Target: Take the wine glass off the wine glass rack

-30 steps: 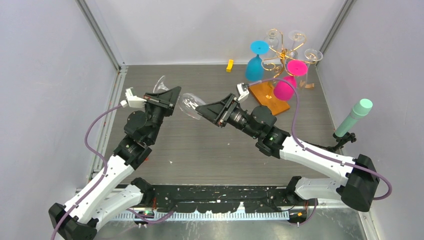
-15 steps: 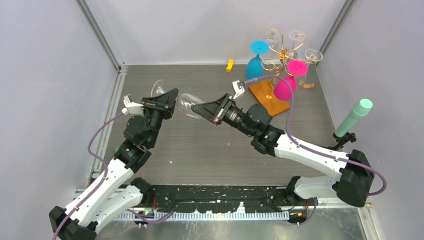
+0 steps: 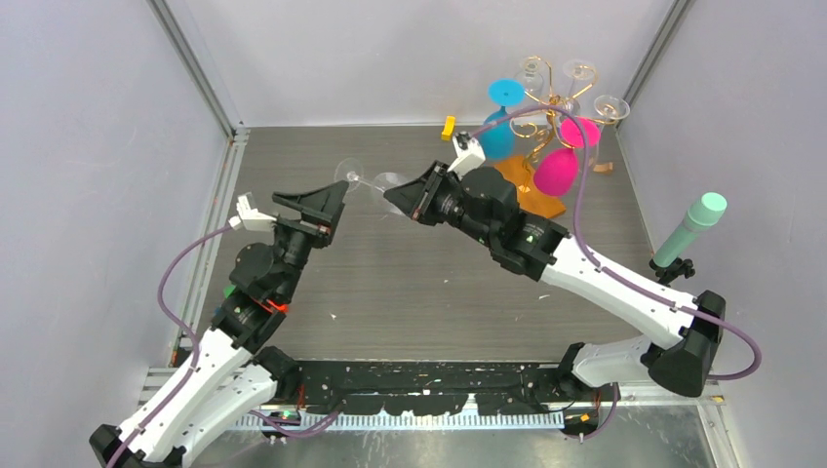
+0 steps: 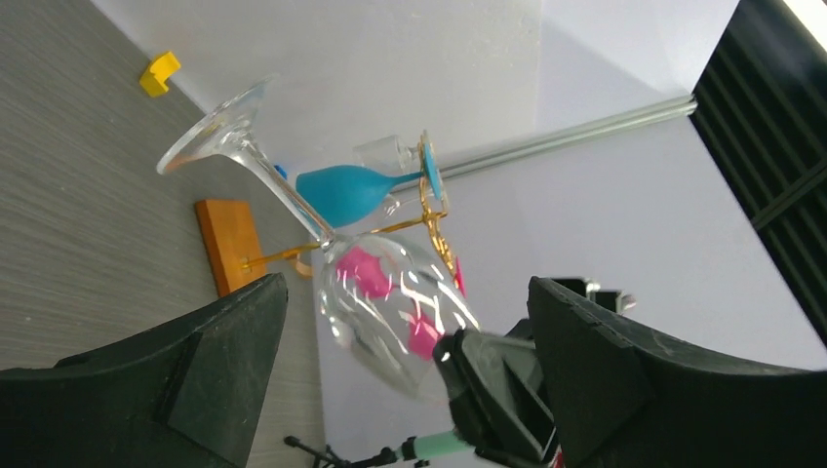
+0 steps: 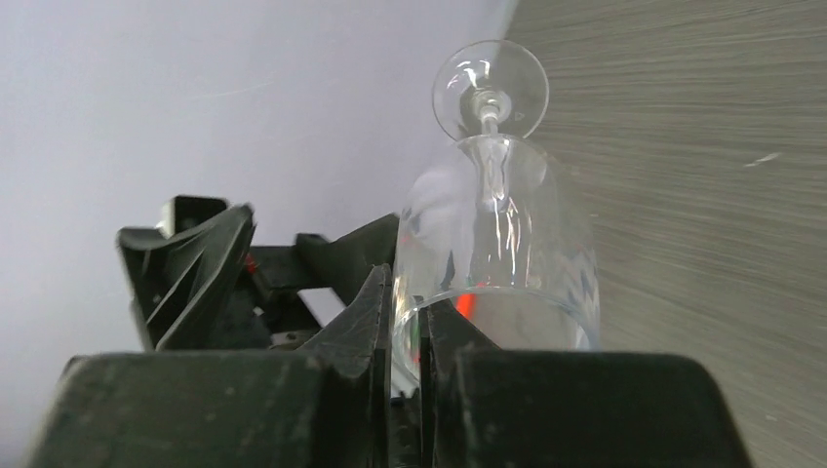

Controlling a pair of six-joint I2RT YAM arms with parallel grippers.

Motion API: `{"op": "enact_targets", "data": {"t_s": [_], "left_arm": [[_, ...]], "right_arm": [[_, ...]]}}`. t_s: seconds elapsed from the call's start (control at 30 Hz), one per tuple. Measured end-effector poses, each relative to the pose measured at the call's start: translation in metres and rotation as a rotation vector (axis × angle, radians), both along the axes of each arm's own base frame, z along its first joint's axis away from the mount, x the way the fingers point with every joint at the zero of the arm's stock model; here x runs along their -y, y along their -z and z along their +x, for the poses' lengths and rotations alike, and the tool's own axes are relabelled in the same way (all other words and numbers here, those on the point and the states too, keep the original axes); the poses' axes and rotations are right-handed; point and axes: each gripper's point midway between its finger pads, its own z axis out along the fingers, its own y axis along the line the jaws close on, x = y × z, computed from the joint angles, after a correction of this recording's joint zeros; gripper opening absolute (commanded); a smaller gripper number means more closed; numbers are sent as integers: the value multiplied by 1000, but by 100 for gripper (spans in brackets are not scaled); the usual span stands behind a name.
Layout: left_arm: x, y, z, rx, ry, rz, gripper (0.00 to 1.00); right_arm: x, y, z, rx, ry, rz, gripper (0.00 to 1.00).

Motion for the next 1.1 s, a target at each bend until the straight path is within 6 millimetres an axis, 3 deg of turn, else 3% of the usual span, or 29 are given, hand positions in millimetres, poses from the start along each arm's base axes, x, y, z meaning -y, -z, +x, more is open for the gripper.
{"op": "enact_targets", "data": {"t_s": [0.13, 0.37, 0.5, 0.63, 0.87, 1.0, 1.1], "left_arm": [[-2, 15, -11, 12, 21, 109, 97], [-13, 49, -28, 7, 33, 476, 100], [-25, 56, -34, -4, 27, 680, 100], [-28, 68, -34, -24, 50, 823, 100], [-17, 102, -31, -88, 158, 959, 100], [-11, 110, -31, -96, 200, 981, 100], [-9, 112, -31, -96, 219, 989, 100]], "right_arm": [[11, 10, 11, -5, 48, -205, 0], [26, 37, 20, -15, 19, -594, 0], [39, 69, 24, -52, -29, -811, 0], [56, 113, 35, -145, -90, -989, 0], [73, 172, 81, -300, -140, -1142, 0], [75, 187, 101, -336, -151, -1166, 0], [75, 187, 109, -342, -161, -1159, 0]]}}
